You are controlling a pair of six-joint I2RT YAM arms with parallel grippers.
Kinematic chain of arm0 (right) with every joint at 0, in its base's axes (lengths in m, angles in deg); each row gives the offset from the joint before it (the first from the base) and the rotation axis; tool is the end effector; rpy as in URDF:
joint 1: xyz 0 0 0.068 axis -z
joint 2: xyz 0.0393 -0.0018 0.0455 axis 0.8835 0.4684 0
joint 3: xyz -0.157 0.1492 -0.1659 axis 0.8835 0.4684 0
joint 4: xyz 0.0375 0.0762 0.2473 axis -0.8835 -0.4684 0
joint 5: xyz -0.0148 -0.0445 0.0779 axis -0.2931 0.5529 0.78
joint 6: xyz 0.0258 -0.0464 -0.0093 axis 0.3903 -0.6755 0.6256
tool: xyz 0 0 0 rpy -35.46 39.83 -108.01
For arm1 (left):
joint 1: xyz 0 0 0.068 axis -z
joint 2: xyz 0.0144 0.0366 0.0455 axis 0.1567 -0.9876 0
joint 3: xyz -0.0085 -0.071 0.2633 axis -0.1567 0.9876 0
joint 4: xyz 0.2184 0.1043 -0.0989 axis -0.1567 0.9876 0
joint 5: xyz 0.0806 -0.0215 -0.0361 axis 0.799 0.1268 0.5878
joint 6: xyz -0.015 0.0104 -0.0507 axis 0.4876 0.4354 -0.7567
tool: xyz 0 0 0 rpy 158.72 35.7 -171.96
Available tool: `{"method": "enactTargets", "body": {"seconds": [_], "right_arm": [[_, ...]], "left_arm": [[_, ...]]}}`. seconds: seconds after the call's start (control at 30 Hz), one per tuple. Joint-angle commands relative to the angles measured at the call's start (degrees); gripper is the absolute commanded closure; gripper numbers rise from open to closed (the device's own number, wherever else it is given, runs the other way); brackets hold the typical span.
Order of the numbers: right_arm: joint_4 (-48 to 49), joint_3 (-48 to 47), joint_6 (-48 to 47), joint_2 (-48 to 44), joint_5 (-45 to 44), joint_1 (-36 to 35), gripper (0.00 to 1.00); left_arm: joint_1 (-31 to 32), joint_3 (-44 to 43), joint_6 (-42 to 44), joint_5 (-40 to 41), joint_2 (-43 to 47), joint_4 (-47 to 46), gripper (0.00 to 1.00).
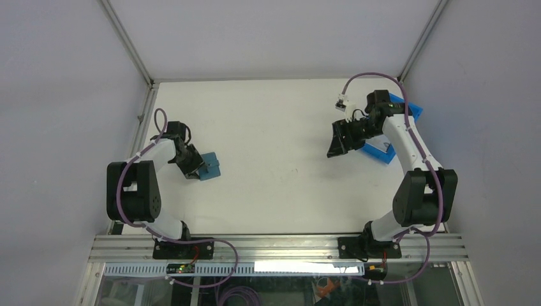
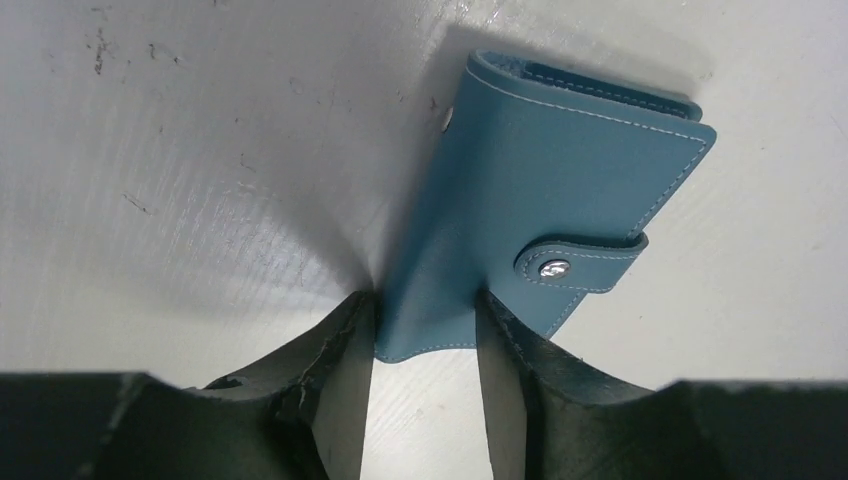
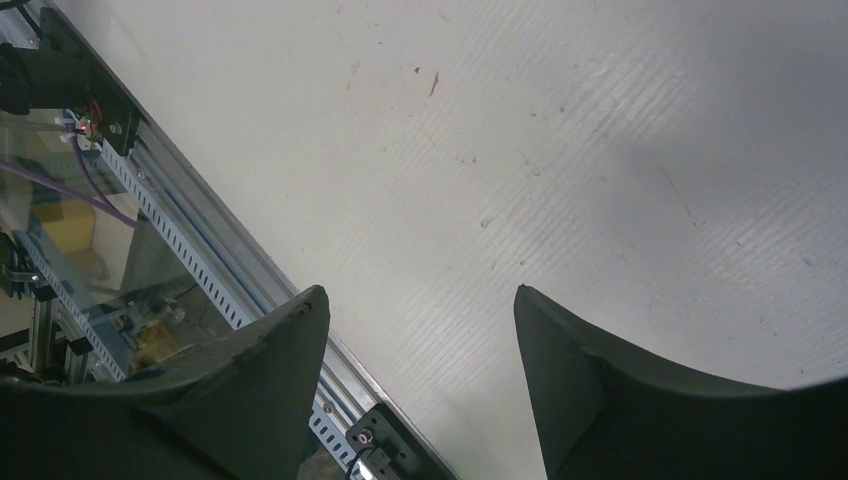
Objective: Put the credit cards into the card holder
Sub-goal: Open the card holder at the center of the board.
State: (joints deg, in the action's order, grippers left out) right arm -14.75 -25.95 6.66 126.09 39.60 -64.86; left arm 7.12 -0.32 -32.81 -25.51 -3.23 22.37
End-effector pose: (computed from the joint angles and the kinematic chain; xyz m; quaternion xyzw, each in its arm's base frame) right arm 0.2818 0.0372 0.2848 -0.2787 0.8874 0.3184 0.1832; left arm 0.2623 0.0058 0.1594 -0.2859 0.9528 -0.0645 0.0794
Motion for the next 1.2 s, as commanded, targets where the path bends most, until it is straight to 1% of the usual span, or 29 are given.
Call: {"method": "enactTargets", "body": {"seconds": [0.0,0.07,0.13,0.17,0.23,0.33,0.43,0.53,0.67,0.73,0.87,0.93,1.07,1.17], "right_arm": [[1.33,-0.50,0.62,-2.70,1.97,-0.20,0.28],[1.36,-0.10,0.59,-3.23,2.05,-0.19,0.29],[1.47,0.50,0.57,-3.70,2.22,-0.17,0.29],[1.54,0.64,0.52,-3.91,2.43,-0.20,0.29],[1.42,0.61,0.36,-4.10,3.02,-0.33,0.29],[0.23,-0.02,-0.35,-4.11,4.27,-1.16,0.29],[-0.44,-0.01,-1.35,-4.18,6.52,-2.51,0.28],[0.45,1.34,-1.03,-4.42,9.08,-4.68,0.29],[3.55,4.20,0.23,-5.44,9.28,-8.94,0.29],[5.87,5.08,1.90,-5.68,8.96,-11.00,0.31],[8.02,2.96,5.24,-4.41,8.08,-14.15,0.40],[9.08,1.25,7.73,-3.72,6.18,-15.47,0.47],[10.94,-1.02,10.85,-2.36,3.83,-18.45,0.55],[11.67,-1.20,12.78,-1.48,1.23,-21.81,0.58]], "left_arm": [[0.01,-0.88,0.59,-1.70,-1.02,-0.89,0.66],[-0.04,-0.79,0.87,-2.06,-0.44,-1.39,0.80],[0.00,-0.65,1.38,-3.80,0.18,-2.16,0.98],[0.08,-0.56,1.52,-4.50,0.72,-2.47,1.00],[0.12,-0.12,1.77,-6.45,2.64,-3.40,1.00],[1.59,1.19,1.08,-8.66,8.79,-4.31,1.00],[6.12,3.10,-3.42,-8.99,15.64,-4.88,1.00],[14.56,5.27,-11.46,-5.95,21.47,-7.33,1.00],[27.14,7.34,-23.78,-0.88,25.76,-13.85,1.00],[33.67,6.15,-27.34,2.28,25.70,-15.29,1.00],[41.66,1.35,-30.92,7.23,22.22,-15.36,1.00],[44.78,-1.15,-32.91,9.01,19.72,-15.03,1.00],[50.07,-5.94,-36.12,12.04,14.11,-14.22,1.00],[52.46,-9.37,-37.48,12.51,10.17,-14.09,1.00]]}}
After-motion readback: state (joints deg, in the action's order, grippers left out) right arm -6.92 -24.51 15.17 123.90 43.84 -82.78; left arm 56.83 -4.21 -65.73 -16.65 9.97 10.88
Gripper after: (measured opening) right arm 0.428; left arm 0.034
